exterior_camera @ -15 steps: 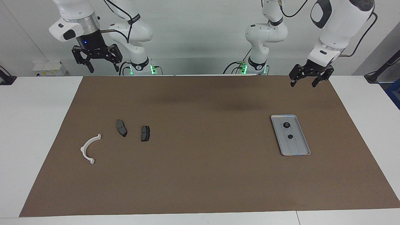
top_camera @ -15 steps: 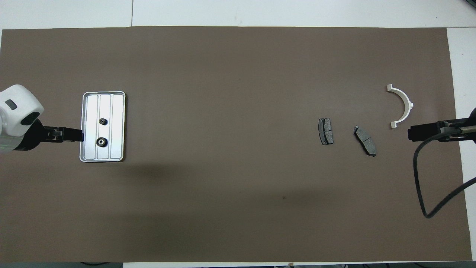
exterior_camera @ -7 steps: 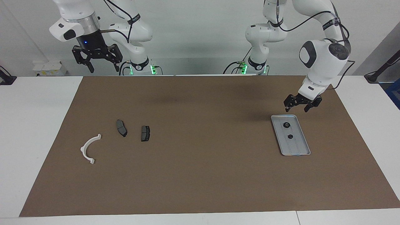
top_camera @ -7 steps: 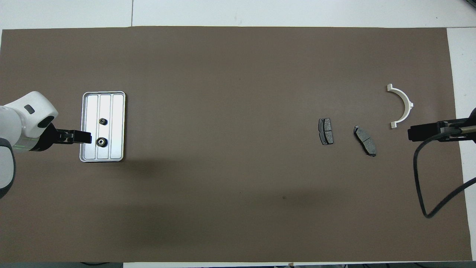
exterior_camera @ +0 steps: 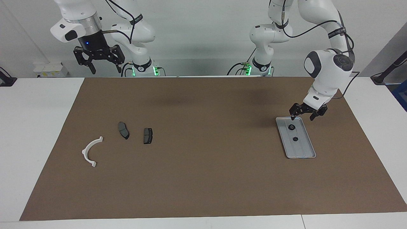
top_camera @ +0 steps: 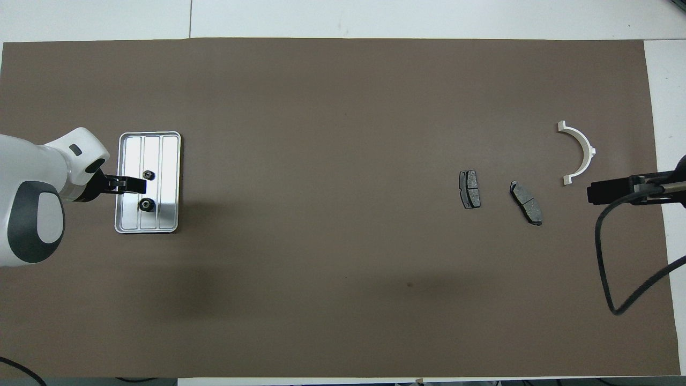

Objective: Place bearing gear from tray to pile
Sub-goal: 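Reach the left gripper into the metal tray and grasp a black bearing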

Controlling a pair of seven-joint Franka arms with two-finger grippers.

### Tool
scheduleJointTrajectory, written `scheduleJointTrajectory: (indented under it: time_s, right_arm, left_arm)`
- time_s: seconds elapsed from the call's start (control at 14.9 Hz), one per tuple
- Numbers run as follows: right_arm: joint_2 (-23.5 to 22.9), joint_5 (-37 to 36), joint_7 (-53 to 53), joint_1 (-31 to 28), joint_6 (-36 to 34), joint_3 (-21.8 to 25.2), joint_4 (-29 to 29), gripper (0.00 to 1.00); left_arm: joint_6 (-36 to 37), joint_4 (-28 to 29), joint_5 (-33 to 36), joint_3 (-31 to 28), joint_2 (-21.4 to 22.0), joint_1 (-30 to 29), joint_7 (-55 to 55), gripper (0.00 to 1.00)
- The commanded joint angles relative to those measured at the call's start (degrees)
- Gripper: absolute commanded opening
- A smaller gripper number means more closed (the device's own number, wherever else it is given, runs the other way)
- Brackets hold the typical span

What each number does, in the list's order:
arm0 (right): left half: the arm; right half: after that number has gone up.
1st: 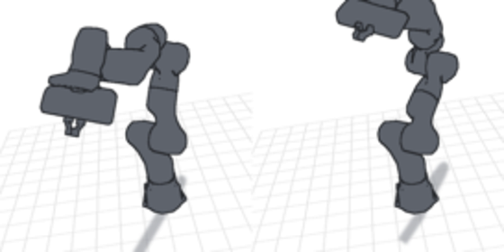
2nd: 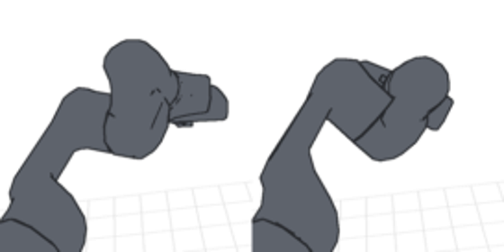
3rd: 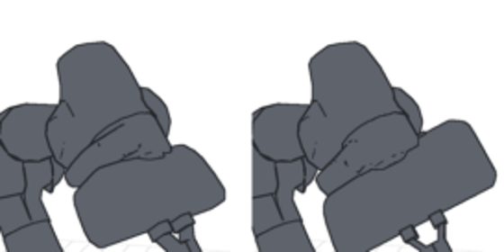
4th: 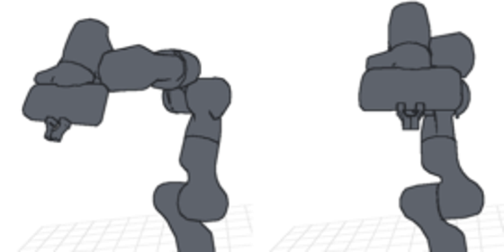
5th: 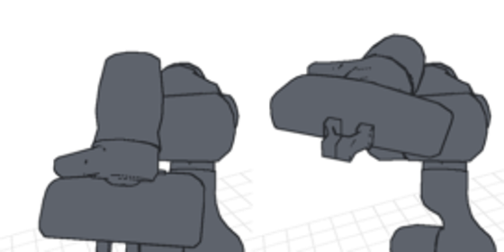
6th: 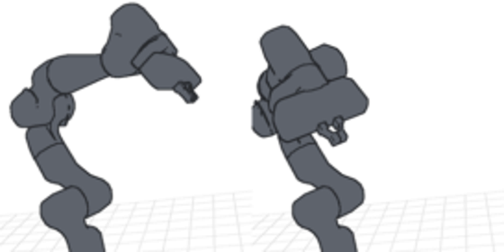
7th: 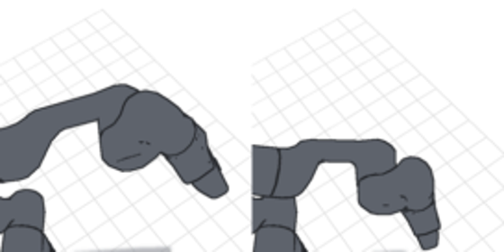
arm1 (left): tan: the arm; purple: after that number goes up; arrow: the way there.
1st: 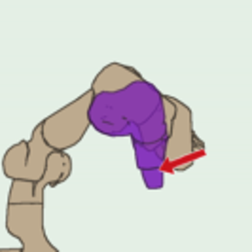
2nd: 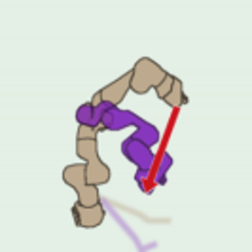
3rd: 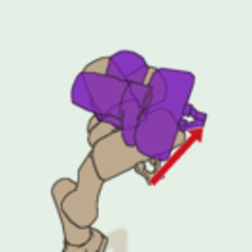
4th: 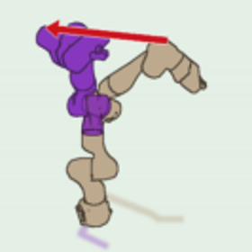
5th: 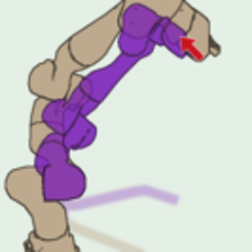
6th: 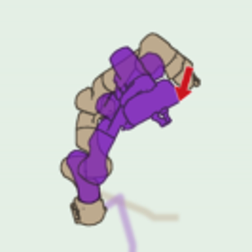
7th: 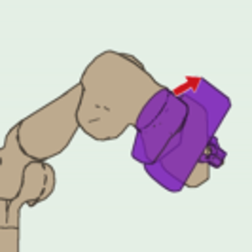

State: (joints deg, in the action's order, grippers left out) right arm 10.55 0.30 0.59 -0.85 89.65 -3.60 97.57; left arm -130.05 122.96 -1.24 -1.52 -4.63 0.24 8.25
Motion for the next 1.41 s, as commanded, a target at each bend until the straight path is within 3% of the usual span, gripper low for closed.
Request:
scheduleJointTrajectory:
  time_s: [0.0,0.6,0.87,0.94,1.07,1.14,1.34]
  right_arm:
    - [0.87,-0.21,-1.38,-0.29,-0.97,-0.09,0.60,1.00]
    - [0.87,-0.21,-1.38,-0.29,-0.97,-0.09,0.60,1.00]
    - [0.87,-0.21,-1.38,-0.29,-0.97,-0.09,0.60,1.00]
    - [0.87,-0.21,-1.38,-0.29,-0.97,-0.09,0.60,1.00]
    - [0.87,-0.21,-1.38,-0.29,-0.97,-0.09,0.60,1.00]
    - [0.87,-0.21,-1.38,-0.20,-0.97,-0.09,0.60,1.00]
    - [0.87,-0.21,-1.38,-0.20,-0.97,-0.09,0.51,1.00]
  left_arm:
    - [-4.06,1.50,0.62,0.29,-2.74,-0.42,0.54,0.97]
    - [-5.29,6.50,0.54,0.37,-2.84,0.20,-0.78,0.95]
    - [-6.53,7.39,0.54,0.37,-3.01,0.37,-1.04,0.84]
    - [-6.44,7.39,0.54,0.37,-3.01,0.46,-1.04,0.67]
    - [-5.65,6.69,0.36,0.37,-3.10,0.46,-1.04,0.13]
    - [-4.61,5.64,0.27,0.37,-3.28,0.46,-1.04,0.00]
    - [4.68,-2.78,0.01,0.46,-3.98,0.46,-0.78,0.00]
